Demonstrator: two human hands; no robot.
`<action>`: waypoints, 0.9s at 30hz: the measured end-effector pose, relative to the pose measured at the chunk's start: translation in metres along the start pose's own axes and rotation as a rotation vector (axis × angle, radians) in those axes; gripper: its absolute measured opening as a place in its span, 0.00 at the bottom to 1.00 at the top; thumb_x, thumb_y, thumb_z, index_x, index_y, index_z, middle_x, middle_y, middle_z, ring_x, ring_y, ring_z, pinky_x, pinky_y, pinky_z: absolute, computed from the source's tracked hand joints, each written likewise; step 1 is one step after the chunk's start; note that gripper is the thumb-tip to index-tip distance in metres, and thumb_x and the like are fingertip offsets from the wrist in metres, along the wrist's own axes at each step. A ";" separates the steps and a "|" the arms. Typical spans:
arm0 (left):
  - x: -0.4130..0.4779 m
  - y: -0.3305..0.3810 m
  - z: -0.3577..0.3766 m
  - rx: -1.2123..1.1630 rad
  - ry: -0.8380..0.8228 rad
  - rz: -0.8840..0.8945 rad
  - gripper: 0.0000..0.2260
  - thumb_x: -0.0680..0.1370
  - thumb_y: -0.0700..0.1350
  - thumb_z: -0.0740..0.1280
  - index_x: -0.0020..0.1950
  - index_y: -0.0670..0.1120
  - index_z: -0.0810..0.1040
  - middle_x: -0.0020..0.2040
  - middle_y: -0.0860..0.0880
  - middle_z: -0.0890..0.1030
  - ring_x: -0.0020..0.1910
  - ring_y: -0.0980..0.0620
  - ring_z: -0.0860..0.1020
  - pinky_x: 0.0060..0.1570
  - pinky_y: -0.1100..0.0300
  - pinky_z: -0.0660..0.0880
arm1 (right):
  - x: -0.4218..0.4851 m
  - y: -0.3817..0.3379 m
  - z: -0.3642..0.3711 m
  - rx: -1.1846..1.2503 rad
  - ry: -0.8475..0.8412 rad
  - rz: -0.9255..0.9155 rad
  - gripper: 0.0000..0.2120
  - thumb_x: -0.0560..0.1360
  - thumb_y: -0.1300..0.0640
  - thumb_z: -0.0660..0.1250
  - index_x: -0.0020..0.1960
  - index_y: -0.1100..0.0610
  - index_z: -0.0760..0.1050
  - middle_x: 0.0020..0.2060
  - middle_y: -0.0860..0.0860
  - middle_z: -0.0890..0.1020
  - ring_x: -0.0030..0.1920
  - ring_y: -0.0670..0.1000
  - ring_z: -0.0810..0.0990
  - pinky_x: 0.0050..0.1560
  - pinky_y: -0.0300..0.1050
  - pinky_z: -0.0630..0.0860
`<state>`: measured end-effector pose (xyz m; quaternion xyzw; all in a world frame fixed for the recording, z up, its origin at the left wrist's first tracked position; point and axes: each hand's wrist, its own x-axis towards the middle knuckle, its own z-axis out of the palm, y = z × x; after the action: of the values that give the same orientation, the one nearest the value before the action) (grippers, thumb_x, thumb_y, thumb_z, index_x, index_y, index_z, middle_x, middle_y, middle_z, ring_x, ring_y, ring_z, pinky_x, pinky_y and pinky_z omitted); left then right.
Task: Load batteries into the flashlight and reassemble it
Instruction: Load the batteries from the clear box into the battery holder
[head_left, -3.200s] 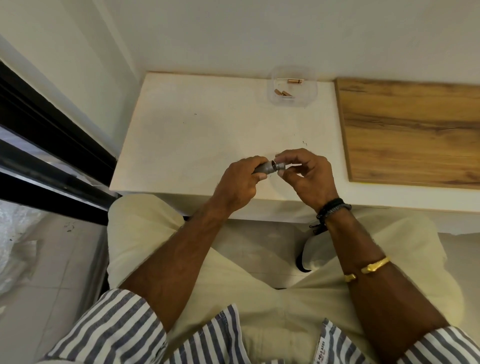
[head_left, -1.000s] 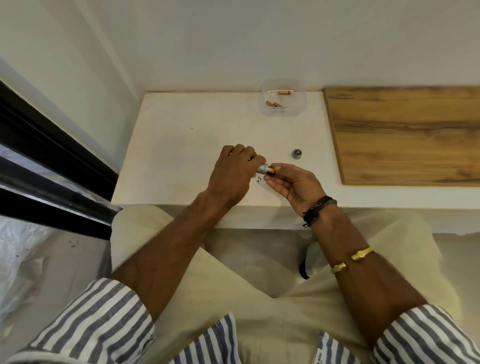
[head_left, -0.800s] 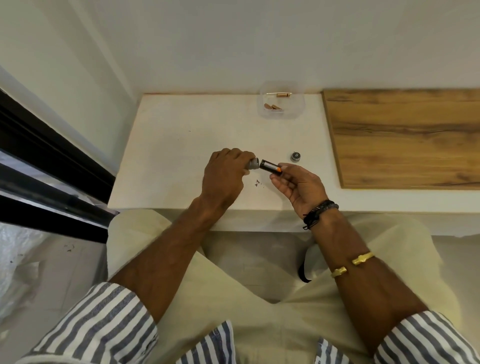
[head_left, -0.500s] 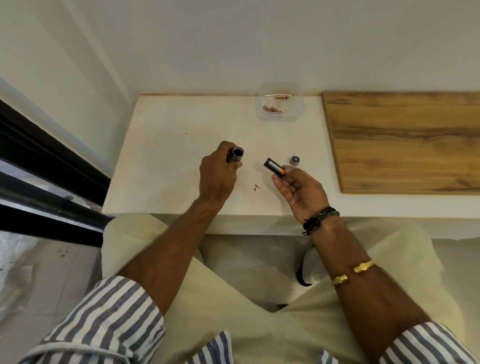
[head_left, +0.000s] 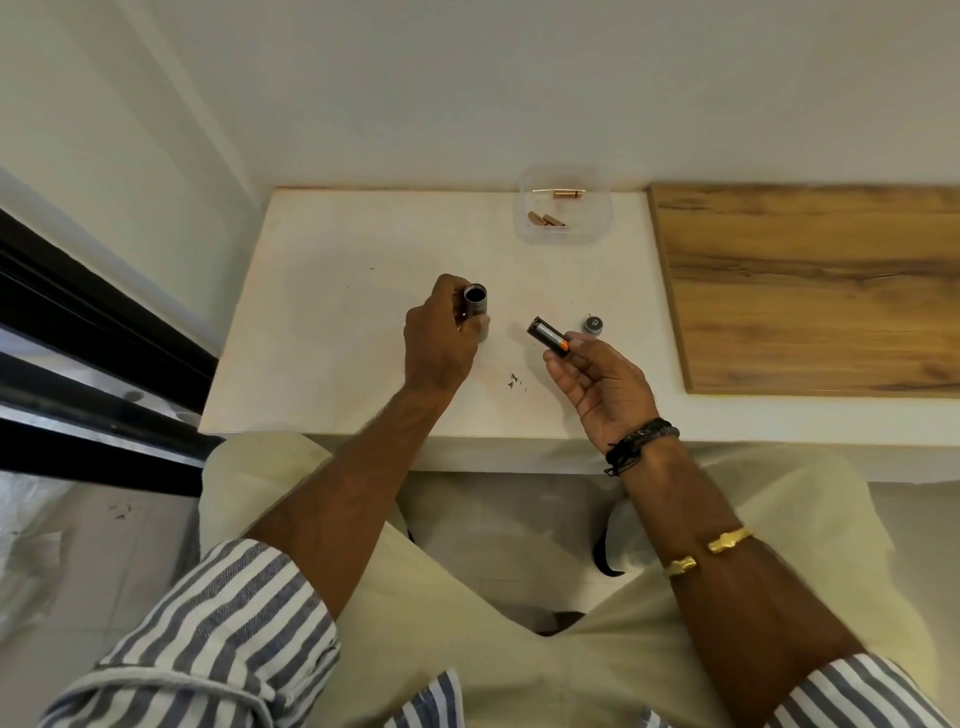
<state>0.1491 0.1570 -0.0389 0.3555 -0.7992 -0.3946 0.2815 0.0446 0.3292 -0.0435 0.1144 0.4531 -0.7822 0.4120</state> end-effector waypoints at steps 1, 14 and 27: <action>0.000 0.000 -0.001 -0.002 -0.006 0.001 0.13 0.75 0.37 0.72 0.59 0.43 0.77 0.49 0.50 0.84 0.49 0.53 0.82 0.49 0.71 0.77 | -0.001 0.000 0.000 0.000 -0.002 -0.001 0.03 0.75 0.68 0.71 0.47 0.65 0.83 0.48 0.63 0.87 0.46 0.60 0.88 0.44 0.46 0.85; -0.055 0.024 -0.011 -0.195 -0.140 -0.102 0.09 0.79 0.45 0.70 0.58 0.45 0.85 0.52 0.50 0.86 0.48 0.56 0.83 0.50 0.63 0.80 | -0.010 -0.008 0.008 -0.524 -0.218 -0.188 0.08 0.78 0.67 0.68 0.53 0.61 0.85 0.46 0.57 0.86 0.42 0.51 0.81 0.47 0.45 0.83; -0.070 0.020 -0.011 -0.646 -0.338 -0.493 0.14 0.79 0.36 0.69 0.65 0.39 0.79 0.54 0.42 0.85 0.51 0.46 0.85 0.52 0.53 0.83 | -0.025 0.008 0.020 -0.543 -0.179 -0.189 0.08 0.75 0.69 0.70 0.52 0.62 0.83 0.43 0.56 0.86 0.42 0.51 0.83 0.47 0.45 0.84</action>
<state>0.1911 0.2164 -0.0280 0.3597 -0.5607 -0.7323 0.1411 0.0702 0.3244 -0.0236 -0.1119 0.6161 -0.6743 0.3914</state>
